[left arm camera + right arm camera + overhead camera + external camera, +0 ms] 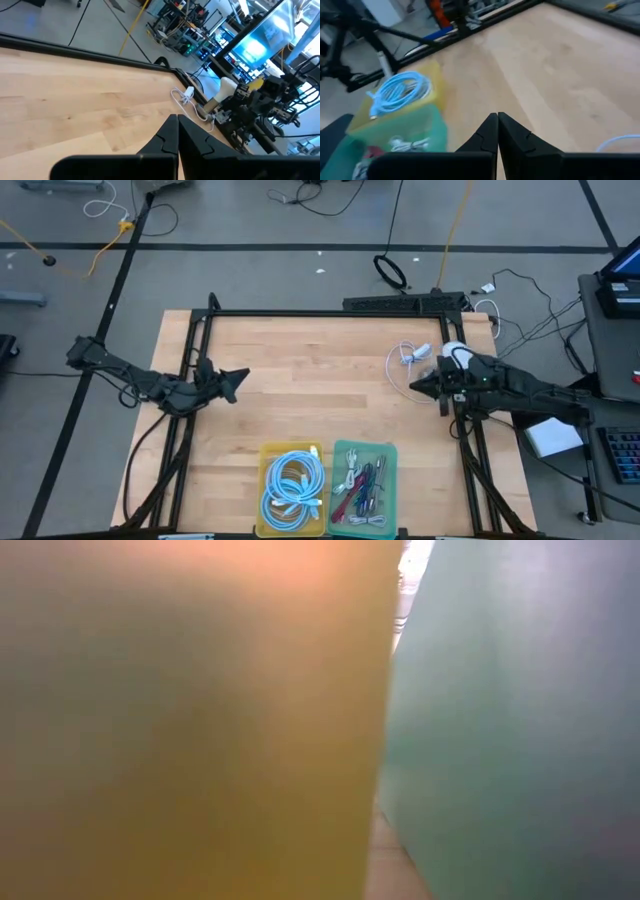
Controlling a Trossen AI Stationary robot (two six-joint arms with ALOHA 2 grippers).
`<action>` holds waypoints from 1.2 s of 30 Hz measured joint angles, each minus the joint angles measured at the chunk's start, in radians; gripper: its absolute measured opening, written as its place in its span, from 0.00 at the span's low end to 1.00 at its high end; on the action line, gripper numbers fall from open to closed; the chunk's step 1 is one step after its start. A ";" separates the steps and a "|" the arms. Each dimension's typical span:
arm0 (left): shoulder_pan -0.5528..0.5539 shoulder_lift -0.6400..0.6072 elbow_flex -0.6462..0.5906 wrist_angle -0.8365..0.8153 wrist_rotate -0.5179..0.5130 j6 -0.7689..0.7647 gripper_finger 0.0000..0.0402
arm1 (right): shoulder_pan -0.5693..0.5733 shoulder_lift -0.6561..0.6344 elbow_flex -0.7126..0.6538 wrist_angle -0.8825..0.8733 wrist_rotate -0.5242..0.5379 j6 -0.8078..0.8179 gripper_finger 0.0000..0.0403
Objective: Pick & Place USB Port
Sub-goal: Adjust the bins
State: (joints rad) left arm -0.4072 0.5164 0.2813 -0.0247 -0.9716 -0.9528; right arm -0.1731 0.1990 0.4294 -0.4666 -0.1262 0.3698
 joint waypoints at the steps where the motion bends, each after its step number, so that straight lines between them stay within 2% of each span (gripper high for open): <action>1: 0.000 0.000 0.000 0.000 0.000 -0.002 0.00 | 0.010 0.001 0.000 -0.001 -0.002 0.003 0.00; 19: 0.000 0.000 0.000 -0.002 0.001 -0.003 0.00 | 0.254 0.026 0.003 0.052 -0.023 0.074 0.00; 27: 0.000 0.000 0.000 -0.011 0.001 -0.011 0.00 | 0.342 0.039 0.001 0.051 0.050 0.080 0.00; 36: 0.000 0.000 0.000 -0.064 0.004 -0.074 0.01 | 0.417 0.040 -0.110 0.123 0.065 0.173 0.00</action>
State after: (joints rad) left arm -0.4072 0.5167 0.2810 -0.0883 -0.9672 -1.0271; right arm 0.2439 0.2386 0.3189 -0.3431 -0.0608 0.5428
